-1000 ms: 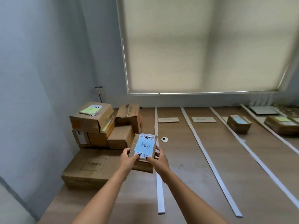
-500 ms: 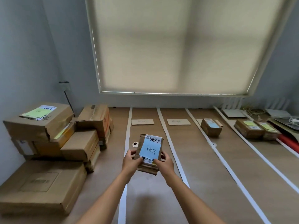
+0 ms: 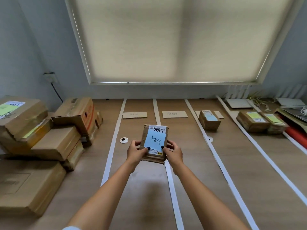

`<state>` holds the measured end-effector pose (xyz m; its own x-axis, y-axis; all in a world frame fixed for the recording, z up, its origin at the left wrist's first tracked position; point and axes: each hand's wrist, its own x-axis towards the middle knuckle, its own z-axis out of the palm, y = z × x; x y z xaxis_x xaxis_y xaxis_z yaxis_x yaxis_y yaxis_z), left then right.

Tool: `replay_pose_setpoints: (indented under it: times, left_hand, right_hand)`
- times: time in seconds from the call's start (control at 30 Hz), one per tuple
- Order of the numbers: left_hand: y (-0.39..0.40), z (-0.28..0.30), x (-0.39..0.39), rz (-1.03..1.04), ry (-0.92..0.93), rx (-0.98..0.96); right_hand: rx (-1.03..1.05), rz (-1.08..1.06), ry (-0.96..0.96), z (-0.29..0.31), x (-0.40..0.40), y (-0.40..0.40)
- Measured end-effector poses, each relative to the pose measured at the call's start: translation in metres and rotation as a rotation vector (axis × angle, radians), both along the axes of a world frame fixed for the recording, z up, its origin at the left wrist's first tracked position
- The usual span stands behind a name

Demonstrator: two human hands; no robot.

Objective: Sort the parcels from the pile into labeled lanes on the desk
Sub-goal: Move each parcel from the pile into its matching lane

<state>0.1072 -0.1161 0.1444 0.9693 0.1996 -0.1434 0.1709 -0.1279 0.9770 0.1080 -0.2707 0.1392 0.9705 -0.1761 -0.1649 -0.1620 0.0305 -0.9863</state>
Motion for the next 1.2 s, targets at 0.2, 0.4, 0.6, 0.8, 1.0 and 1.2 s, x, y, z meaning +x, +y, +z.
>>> replay_pose_setpoints:
  times: [0.2,0.4,0.6,0.8,1.0,1.2]
  left_hand:
    - [-0.058,0.003,0.0,0.056,-0.019,0.0]
    - [-0.101,0.004,-0.002,0.088,-0.045,0.031]
    - [-0.116,0.0,0.004,0.125,-0.032,0.043]
    - [-0.11,-0.011,0.028,0.135,-0.006,0.042]
    - [-0.096,-0.028,0.066,0.104,0.027,-0.019]
    - [-0.079,-0.039,0.09,0.114,0.045,-0.056]
  right_hand:
    - [0.0,0.07,0.01,0.0,0.011,-0.061]
    - [-0.001,0.11,0.017,0.001,0.018,-0.104]
    - [0.011,0.119,0.033,-0.004,0.025,-0.116]
    - [0.002,0.129,0.049,-0.011,0.05,-0.112]
    - [-0.035,0.106,0.077,-0.023,0.088,-0.095]
    - [-0.054,0.105,0.093,-0.031,0.112,-0.078]
